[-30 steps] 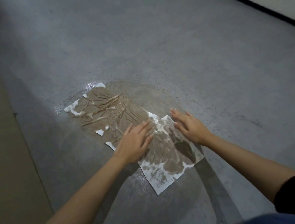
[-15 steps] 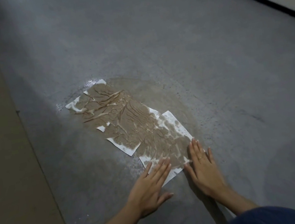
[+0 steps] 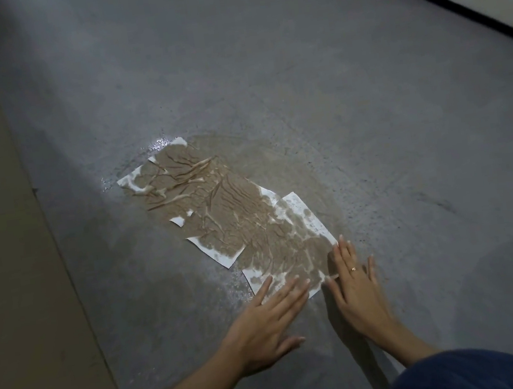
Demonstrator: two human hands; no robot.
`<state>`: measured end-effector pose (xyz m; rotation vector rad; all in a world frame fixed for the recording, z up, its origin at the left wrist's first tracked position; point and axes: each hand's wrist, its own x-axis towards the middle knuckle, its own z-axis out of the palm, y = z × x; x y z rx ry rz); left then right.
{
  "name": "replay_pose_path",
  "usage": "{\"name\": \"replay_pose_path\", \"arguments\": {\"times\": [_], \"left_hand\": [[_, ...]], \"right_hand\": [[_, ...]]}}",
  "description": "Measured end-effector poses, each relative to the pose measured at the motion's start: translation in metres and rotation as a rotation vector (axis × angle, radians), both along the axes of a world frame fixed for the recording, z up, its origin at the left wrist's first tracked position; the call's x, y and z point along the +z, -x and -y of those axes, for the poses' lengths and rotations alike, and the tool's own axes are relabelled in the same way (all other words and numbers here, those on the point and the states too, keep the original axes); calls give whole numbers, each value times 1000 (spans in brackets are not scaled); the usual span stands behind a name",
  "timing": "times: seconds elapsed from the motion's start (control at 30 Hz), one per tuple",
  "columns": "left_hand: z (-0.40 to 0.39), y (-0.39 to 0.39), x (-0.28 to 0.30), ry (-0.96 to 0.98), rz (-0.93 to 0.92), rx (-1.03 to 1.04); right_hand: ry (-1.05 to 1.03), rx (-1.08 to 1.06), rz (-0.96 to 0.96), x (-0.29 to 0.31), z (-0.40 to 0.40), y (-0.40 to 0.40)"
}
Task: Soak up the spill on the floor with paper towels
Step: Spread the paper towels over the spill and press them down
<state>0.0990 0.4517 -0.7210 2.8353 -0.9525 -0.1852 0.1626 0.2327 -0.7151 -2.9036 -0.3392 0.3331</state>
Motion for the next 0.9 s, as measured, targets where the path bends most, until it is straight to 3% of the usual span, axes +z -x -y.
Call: {"name": "replay_pose_path", "arguments": {"times": [0.43,0.6,0.9], "left_hand": [[-6,3,-2,2,-97,46],[-12,14,18,223,-110,373],[-71,17,33,410,-9,979]], "right_hand": [[96,-87,-50,-7,-9,17],[36,-161,-24,-5,-24,17],[-71,-258,-69,-18,-55,15]]}}
